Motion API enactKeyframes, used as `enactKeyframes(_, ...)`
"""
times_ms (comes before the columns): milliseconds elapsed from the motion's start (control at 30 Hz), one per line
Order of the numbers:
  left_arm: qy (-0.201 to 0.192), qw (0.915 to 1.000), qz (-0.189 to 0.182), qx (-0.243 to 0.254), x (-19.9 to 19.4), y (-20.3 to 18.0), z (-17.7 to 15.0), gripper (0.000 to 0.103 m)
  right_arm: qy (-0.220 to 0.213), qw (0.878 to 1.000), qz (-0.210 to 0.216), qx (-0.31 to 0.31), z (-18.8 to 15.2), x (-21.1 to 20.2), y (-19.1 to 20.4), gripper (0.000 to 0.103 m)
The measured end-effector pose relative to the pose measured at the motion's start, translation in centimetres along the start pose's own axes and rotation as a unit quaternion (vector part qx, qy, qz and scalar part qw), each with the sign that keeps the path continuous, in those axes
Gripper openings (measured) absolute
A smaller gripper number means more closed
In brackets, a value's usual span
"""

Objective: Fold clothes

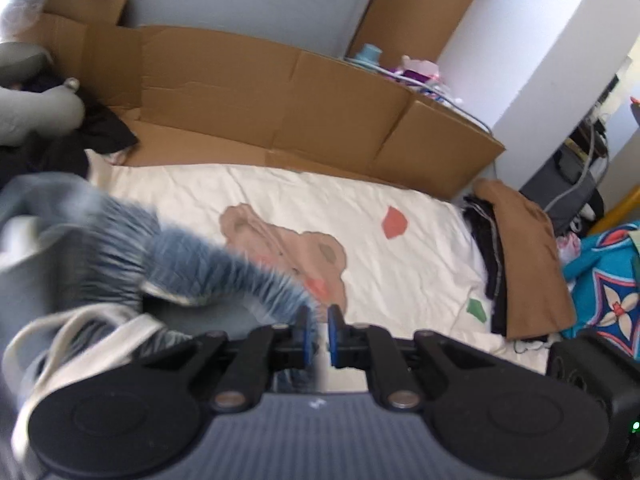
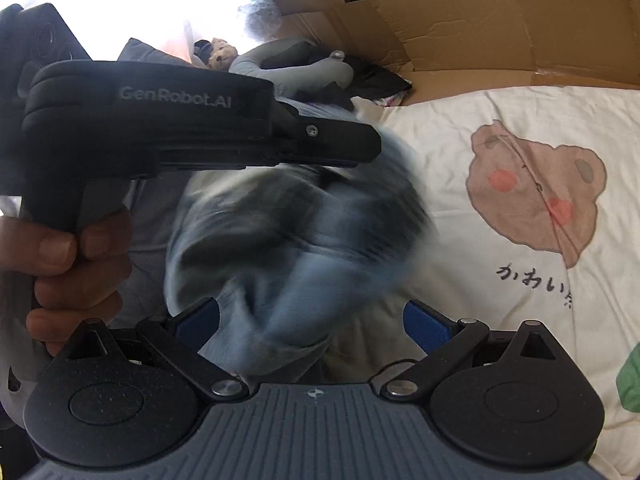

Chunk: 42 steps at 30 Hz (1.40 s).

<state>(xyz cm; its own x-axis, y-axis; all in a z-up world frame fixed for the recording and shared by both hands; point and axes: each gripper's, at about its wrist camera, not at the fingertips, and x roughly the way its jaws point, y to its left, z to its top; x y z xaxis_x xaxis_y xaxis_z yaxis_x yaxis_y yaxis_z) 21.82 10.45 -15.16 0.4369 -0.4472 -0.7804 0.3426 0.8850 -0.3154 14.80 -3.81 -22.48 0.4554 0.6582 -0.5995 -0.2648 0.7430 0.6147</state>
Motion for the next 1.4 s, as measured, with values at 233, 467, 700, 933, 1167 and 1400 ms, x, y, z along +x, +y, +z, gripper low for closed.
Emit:
enactKeyframes(233,0.008,0.9994,0.028,-0.018,-1.5,1.4,-0.9,0.019,-0.008,1.0,-0.009,0.01,-0.1,-0.7,-0.7,0.1)
enactKeyframes(467,0.015,0.9961,0.069,-0.053,-3.9,4.0,-2.5,0.024,-0.012,1.0,-0.014,0.014,-0.7,-1.4,-0.9,0.1)
enactKeyframes(700,0.017,0.9899,0.112,-0.086,-6.2,7.5,-5.4,0.032,0.007,1.0,-0.01,0.027,-2.2,-0.6,-1.5,0.1)
enactKeyframes(933,0.034,0.9848,0.137,-0.102,-5.9,10.2,-8.3,0.042,0.029,0.999,-0.002,0.041,-3.2,1.0,-2.0,0.1)
enactKeyframes(1167,0.015,0.9886,0.128,-0.078,-3.9,11.4,-8.0,0.063,0.037,0.998,-0.001,0.042,-2.7,1.4,-1.8,0.1)
enactKeyframes(1400,0.013,0.9937,0.08,-0.077,-1.7,11.5,-7.7,0.023,0.043,0.998,-0.013,0.05,-1.2,0.8,-1.9,0.1)
